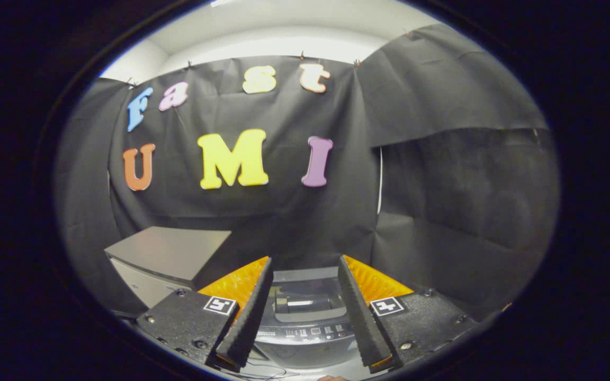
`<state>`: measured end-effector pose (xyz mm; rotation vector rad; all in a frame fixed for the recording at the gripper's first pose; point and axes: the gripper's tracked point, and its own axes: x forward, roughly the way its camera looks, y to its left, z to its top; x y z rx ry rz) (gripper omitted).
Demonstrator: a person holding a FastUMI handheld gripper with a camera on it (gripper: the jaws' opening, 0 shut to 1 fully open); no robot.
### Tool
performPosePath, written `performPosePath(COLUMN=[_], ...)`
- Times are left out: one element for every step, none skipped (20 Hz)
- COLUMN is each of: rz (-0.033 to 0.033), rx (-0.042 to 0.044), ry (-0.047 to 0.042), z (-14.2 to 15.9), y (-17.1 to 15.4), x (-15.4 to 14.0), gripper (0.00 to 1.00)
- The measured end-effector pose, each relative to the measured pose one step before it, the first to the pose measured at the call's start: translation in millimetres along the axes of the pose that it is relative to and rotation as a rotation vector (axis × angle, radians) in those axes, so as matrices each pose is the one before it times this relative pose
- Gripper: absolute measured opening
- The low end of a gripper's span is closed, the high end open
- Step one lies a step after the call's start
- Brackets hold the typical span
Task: Put the clothes into the washing machine and then close the washing machine lid.
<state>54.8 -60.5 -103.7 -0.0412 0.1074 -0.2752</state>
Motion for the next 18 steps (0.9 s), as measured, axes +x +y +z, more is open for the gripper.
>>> performPosePath(rz=[0.01308, 0.01342, 0.01432, 0.0219, 0.02179, 0.02853, 0.02884, 0.01041, 0.01873, 0.00425, 0.00882, 0.00878, 0.00879, 0.01114, 0.00273, -0.00168, -0.00459, -0.00354], rx=[-0.01495, -0.01403, -0.01126, -0.00556, -0.00354, -0.00478, -0.0116, -0.01293, -0.00371, -0.00066, 0.00773, 0.00943, 0.00889, 0.00567, 0.00077, -0.00221, -0.0003, -0.00221], ry=[-0.03124, -0.02605, -0.02307, -0.02097, -0.01466, -0.0036, -0.00731, -0.00641, -0.01012, -0.00564, -0.00143, -0.00328, -0.00332, -0.00468, -0.00399, -0.00105, -0.00269, 0.00366], z=[10.58, 9.47, 8.65, 7.01, 5.86, 2.86, 2.25, 3.36, 4.32, 3.68, 1.29, 1.95, 2.87, 2.61, 2.2, 0.92, 1.12, -0.65], y=[-0.94, -1.91, -1.0, -0.83, 1.6, -0.47, 1.2, -5.29, -3.9, -3.63, -3.85, -2.58, -3.08, -2.21, -3.71, -5.02, -3.96, -3.19], x=[-14.95, -14.06, -13.93, -13.94, -13.59, -13.15, -12.11, -10.37, -9.62, -6.34, -7.91, -7.09, -3.87, -5.15, -2.96, -2.11, -1.52, -2.2], gripper=[0.78, 0.78, 0.8, 0.82, 0.84, 0.87, 0.89, 0.91, 0.93, 0.95, 0.97, 0.99, 1.0, 1.0, 1.0, 1.0, 1.0, 1.0])
